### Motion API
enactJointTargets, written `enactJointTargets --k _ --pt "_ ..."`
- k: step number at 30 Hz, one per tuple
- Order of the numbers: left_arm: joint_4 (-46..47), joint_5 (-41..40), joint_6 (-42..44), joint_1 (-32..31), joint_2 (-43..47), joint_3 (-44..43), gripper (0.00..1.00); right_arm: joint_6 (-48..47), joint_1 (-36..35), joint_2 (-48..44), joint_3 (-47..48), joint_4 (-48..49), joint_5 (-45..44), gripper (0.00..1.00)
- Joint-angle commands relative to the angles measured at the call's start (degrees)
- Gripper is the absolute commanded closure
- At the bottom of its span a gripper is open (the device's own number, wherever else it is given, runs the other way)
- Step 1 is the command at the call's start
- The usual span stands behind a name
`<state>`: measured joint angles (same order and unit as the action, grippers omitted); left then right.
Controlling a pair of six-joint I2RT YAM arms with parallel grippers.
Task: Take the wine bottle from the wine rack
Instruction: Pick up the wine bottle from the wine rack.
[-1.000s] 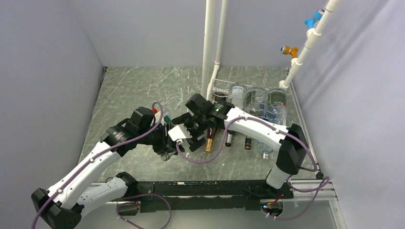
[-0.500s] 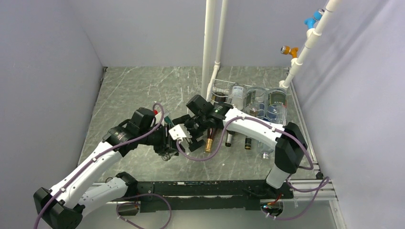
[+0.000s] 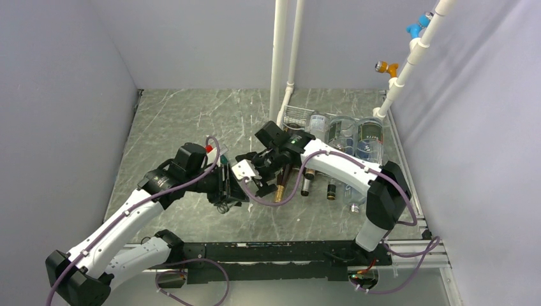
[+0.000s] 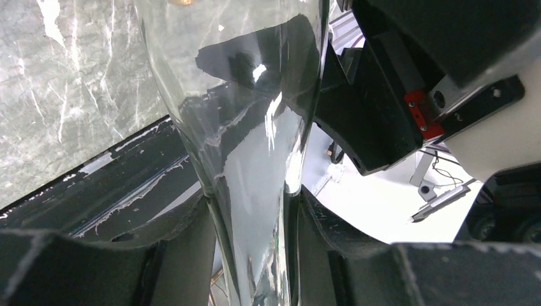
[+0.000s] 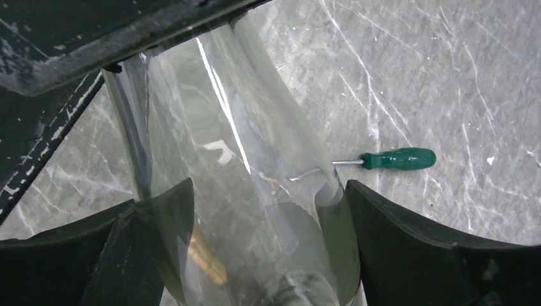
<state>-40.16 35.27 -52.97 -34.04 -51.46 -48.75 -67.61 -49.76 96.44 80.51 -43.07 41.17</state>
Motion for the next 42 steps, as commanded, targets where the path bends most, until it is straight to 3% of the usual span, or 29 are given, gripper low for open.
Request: enactJointTargets --k 1,6,10,15,26,42 --pt "13.1 7.2 2.4 -0.1 2.4 -2.3 1.00 -1.5 0.2 -0.8 2.2 0.3 3.0 0.20" --pt "13.9 7.8 2.0 -0.1 2.1 -1.5 0.99 -2.0 0.3 -0.3 3.4 -1.0 4.5 0.49" --pt "14.7 8.1 1.4 0.0 2.1 -0.7 0.86 -1.6 0.3 0.3 3.9 -1.0 5.7 0.73" --pt "14.2 7.9 1.7 0.1 2.0 -0.4 0.67 -0.6 0.4 1.3 4.7 -0.7 6.5 0.89" --pt "13.0 7.4 2.7 0.4 2.4 0.6 0.32 2.1 1.2 3.0 5.8 0.6 9.1 0.94" --pt "5.8 7.1 7.9 1.7 4.8 -3.0 0.04 4.2 3.1 4.5 4.9 2.1 14.4 0.94"
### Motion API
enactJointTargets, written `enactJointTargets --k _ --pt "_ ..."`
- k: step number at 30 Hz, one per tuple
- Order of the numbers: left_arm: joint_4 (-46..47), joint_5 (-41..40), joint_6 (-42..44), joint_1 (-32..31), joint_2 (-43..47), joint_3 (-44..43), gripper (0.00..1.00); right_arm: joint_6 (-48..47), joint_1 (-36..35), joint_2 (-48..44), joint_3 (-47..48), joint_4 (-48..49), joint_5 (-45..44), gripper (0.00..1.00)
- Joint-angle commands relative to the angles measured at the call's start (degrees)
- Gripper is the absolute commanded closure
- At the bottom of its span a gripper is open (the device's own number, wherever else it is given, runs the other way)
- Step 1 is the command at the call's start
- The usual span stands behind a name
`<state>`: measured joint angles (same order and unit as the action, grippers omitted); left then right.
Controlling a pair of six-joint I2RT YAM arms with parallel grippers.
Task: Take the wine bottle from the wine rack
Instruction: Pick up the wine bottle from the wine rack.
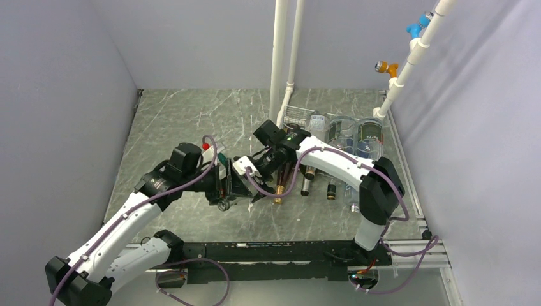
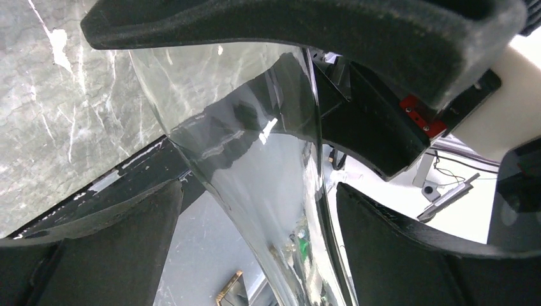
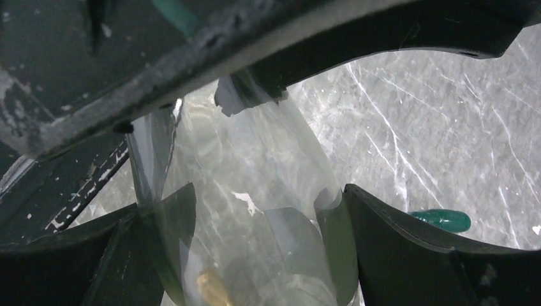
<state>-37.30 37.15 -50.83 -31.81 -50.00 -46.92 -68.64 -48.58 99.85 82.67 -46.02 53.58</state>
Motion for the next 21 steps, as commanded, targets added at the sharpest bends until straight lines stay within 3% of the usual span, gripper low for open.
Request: enactJointTargets --k 1,9,15,21 --pt "2.4 5.3 6.1 -0.4 3.5 -5.1 0.04 5.3 1.9 1.1 2.7 5.1 2.2 0.94" --pt "0.7 5.8 6.6 0.8 3.9 -6.6 0.04 5.5 2.0 1.0 1.8 6.1 1.6 0.94" --pt "8.1 8.8 -0.4 1.9 4.7 -4.0 0.05 6.8 1.9 1.3 1.1 7.9 0.3 0.95" --pt "4.1 7.5 2.0 2.7 4.1 -4.9 0.05 8.8 2.0 1.9 0.3 9.9 0.4 0.95"
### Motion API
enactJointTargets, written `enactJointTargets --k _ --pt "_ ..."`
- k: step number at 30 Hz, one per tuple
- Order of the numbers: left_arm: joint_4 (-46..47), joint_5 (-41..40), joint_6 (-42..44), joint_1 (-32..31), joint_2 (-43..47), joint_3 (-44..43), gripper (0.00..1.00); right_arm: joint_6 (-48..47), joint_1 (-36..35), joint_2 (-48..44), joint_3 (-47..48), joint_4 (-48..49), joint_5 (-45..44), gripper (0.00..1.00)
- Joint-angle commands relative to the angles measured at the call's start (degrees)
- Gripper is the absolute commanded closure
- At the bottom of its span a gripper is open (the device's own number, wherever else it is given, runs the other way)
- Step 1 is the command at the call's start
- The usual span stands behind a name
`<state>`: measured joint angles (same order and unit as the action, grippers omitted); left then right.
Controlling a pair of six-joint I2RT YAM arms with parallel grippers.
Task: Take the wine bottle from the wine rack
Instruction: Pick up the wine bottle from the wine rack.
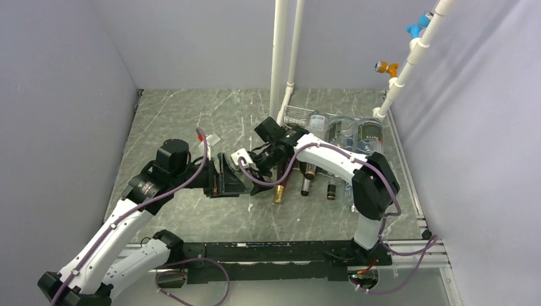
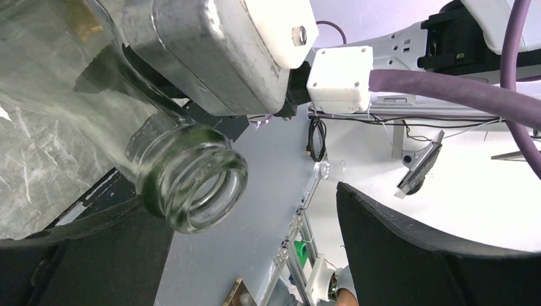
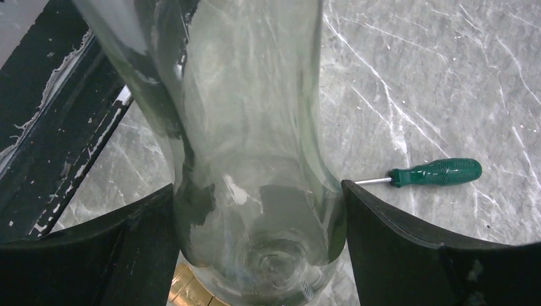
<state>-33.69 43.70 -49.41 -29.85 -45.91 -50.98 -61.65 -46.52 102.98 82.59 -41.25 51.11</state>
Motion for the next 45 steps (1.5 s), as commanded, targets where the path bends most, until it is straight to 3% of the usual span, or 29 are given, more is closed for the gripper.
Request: enactJointTargets --k 1,5,10,16,26,35,40,45 --pt "0.3 0.7 0.8 0.9 0.1 -0.7 0.05 2.3 -0.1 -0.9 0.2 5.5 3.0 0.95" --pt "-3.5 -1.6 5.1 1.1 0.1 -2.3 0.05 3.4 0.2 -0.8 -0.3 6.5 3.9 0.95" --pt "-11.7 -7.7 16.8 1.1 -0.1 -6.2 0.04 5.0 1.2 -0.9 -0.6 7.5 5.4 0.95" --pt "-9.0 -14.9 26.0 1.1 3.8 -3.5 0.08 7.0 2.3 -1.0 -1.8 9.3 6.2 0.95" --pt "26.0 -26.0 30.8 1.0 22.2 20.5 0.10 8.4 3.2 -1.2 -2.6 10.1 7.2 0.95" --pt "58.5 -24.6 31.4 0.9 21.0 35.0 0.12 9.1 3.5 -1.6 -3.6 10.7 7.7 0.95" --pt "67.6 -24.1 31.8 0.8 19.0 37.6 0.14 9.3 3.6 -1.9 -3.9 11.0 7.7 0.95" --pt "70.5 -25.1 32.3 -0.1 16.2 37.1 0.18 9.2 3.6 -1.4 -3.6 10.6 7.8 0.95"
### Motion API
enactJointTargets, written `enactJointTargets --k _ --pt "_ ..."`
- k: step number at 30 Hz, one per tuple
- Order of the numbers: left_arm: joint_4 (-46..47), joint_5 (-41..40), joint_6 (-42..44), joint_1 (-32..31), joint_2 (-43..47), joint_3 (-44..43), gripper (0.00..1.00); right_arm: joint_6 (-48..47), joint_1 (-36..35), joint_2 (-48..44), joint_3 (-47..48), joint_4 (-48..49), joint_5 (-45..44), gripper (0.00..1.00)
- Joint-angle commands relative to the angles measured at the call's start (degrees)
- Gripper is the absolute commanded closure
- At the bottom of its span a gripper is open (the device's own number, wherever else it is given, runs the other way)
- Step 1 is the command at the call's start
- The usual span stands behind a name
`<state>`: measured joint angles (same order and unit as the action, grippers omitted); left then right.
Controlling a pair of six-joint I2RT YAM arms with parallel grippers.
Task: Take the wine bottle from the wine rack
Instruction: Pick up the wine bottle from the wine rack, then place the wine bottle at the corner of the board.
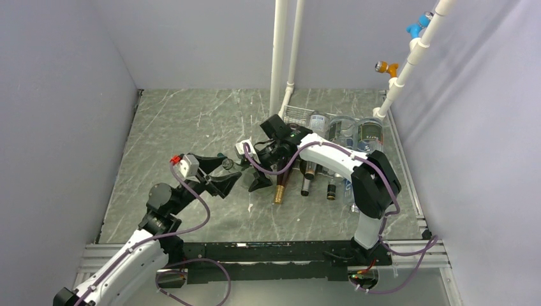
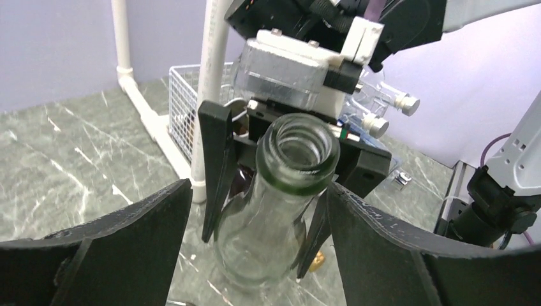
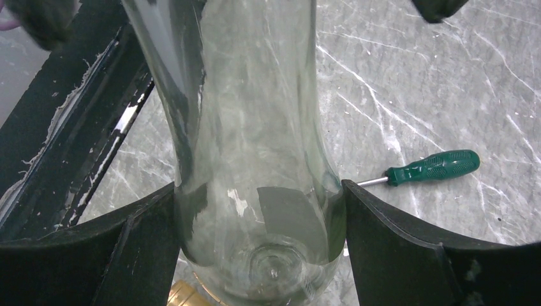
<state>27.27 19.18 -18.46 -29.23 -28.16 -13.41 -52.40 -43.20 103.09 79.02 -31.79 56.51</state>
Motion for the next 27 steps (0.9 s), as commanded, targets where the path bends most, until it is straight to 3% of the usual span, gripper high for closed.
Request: enactJointTargets --k 1,12,13,18,20,22,27 --pt "10.1 -0.8 1.1 -0.9 -2.2 -0.6 0.20 -0.1 0.4 -1.5 0.0 1.1 2.3 0.95" --pt "14.6 -1.9 2.7 -5.2 -8.8 -2.0 0.39 0.5 0.4 -1.0 0.6 0.6 2.6 0.95" --pt "14.7 -1.7 2.9 -5.3 -9.4 -2.2 0.46 0.5 0.4 -1.0 0.6 0.6 2.6 0.95" --pt "13.1 -0.7 2.9 -5.5 -11.5 -4.0 1.00 0.8 0.4 -1.0 0.8 0.2 2.6 0.93" --pt "12.1 -1.1 2.8 -5.5 -11.3 -4.5 1.00 0.9 0.4 -0.9 1.1 -0.2 2.6 0.89" --pt "10.8 -1.6 2.9 -5.5 -10.6 -5.0 1.00 1.3 0.4 -0.9 1.7 -0.9 2.5 0.76" --pt "7.7 -4.3 3.6 -5.5 -7.7 -6.8 1.00 3.8 0.4 -2.0 4.1 -2.7 2.5 0.29"
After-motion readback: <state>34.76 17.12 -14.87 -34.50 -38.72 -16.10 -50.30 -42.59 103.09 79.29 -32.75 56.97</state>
